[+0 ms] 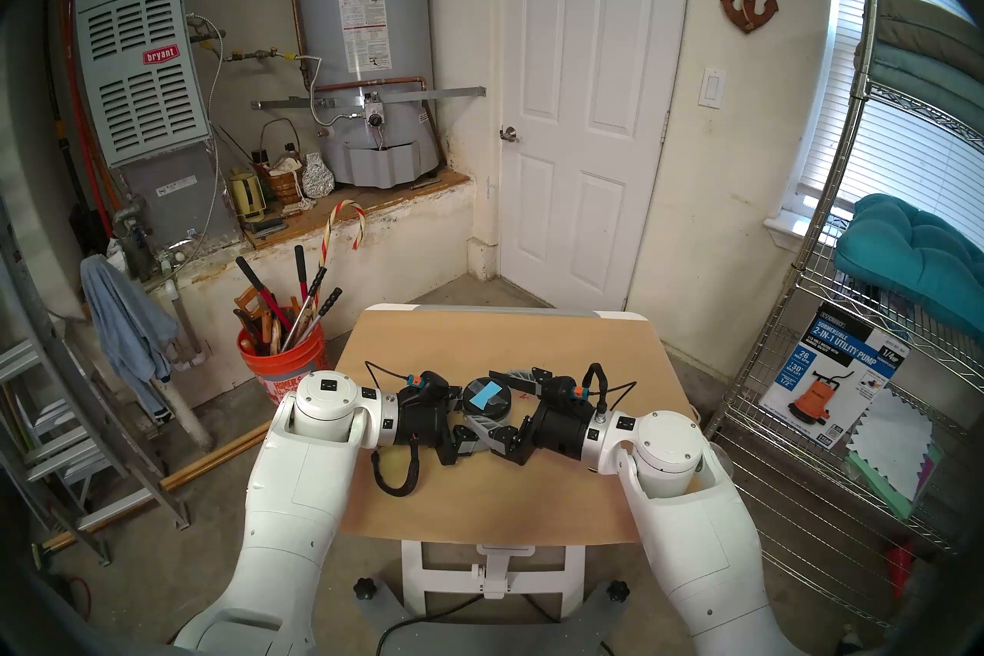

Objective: Open paint jar

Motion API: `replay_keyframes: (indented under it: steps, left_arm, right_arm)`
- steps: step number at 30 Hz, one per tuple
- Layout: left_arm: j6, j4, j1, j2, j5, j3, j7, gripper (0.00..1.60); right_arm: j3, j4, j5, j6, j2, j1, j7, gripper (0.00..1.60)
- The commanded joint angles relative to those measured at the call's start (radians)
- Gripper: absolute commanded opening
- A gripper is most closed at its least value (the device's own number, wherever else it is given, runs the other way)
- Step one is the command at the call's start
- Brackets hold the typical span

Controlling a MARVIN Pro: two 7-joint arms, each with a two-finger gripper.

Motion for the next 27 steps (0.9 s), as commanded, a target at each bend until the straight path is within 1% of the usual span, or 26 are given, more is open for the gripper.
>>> replay_keyframes:
  steps: [1,2,3,4,5,7,8,9,10,12,14,16,18,20,22,23,25,26,27]
  left_arm:
    - [-0.001,-0.007,-0.019,-0.002,-0.006,-0.001,-0.004,0.00]
    - [0.002,-0.010,-0.019,-0.003,-0.006,-0.001,-0.005,0.00]
    - [0.004,-0.014,-0.018,-0.004,-0.006,0.000,-0.007,0.00]
    - [0.006,-0.016,-0.018,-0.004,-0.006,0.001,-0.008,0.00]
    - [0.007,-0.018,-0.019,-0.004,-0.006,0.001,-0.012,0.00]
    - [0.011,-0.017,-0.023,0.001,-0.002,0.006,-0.021,0.00]
    - [0.013,-0.018,-0.024,0.002,-0.001,0.007,-0.024,0.00]
    - [0.015,-0.018,-0.025,0.003,0.001,0.008,-0.027,0.00]
    - [0.016,-0.019,-0.025,0.003,0.002,0.008,-0.028,0.00]
    - [0.020,-0.022,-0.025,0.008,0.008,0.014,-0.038,0.00]
    - [0.023,-0.025,-0.025,0.010,0.010,0.016,-0.039,0.00]
    - [0.026,-0.031,-0.023,0.012,0.011,0.017,-0.042,0.00]
    - [0.028,-0.034,-0.023,0.013,0.011,0.017,-0.043,0.00]
    - [0.029,-0.037,-0.024,0.016,0.014,0.020,-0.045,0.00]
    - [0.031,-0.038,-0.024,0.017,0.014,0.020,-0.046,0.00]
    - [0.035,-0.040,-0.026,0.019,0.016,0.024,-0.051,0.00]
    - [0.038,-0.043,-0.026,0.019,0.016,0.026,-0.053,0.00]
    - [0.038,-0.043,-0.026,0.019,0.016,0.026,-0.053,0.00]
    - [0.039,-0.043,-0.027,0.019,0.016,0.027,-0.055,0.00]
  right_arm:
    - [-0.009,-0.003,0.002,0.001,-0.005,0.020,0.010,1.45]
    - [-0.010,0.000,0.000,-0.001,-0.005,0.022,0.010,1.10]
    - [-0.012,0.005,-0.005,-0.005,-0.005,0.025,0.007,0.82]
    - [-0.013,0.010,-0.006,-0.007,-0.005,0.028,0.007,0.82]
    - [-0.017,0.017,-0.011,-0.019,0.000,0.034,0.010,0.60]
    - [-0.017,0.034,-0.008,-0.029,0.001,0.046,0.019,0.48]
    - [-0.018,0.042,-0.006,-0.034,0.004,0.054,0.026,0.17]
    - [-0.022,0.049,-0.014,-0.046,0.010,0.063,0.030,0.05]
    - [-0.021,0.055,-0.015,-0.042,0.010,0.071,0.030,0.00]
    - [-0.027,0.082,-0.012,-0.056,0.026,0.101,0.063,0.00]
    - [-0.027,0.093,-0.010,-0.055,0.030,0.112,0.074,0.00]
    - [-0.035,0.135,0.000,-0.066,0.057,0.158,0.135,0.00]
    - [-0.032,0.140,0.000,-0.064,0.059,0.164,0.150,0.00]
    - [-0.049,0.180,0.021,-0.060,0.089,0.213,0.220,0.00]
    - [-0.050,0.184,0.026,-0.058,0.093,0.219,0.232,0.00]
    - [-0.074,0.201,0.037,-0.054,0.115,0.245,0.268,0.00]
    - [-0.087,0.222,0.044,-0.057,0.124,0.267,0.299,0.00]
    - [-0.087,0.222,0.044,-0.057,0.124,0.267,0.299,0.00]
    - [-0.101,0.238,0.044,-0.060,0.130,0.285,0.323,0.00]
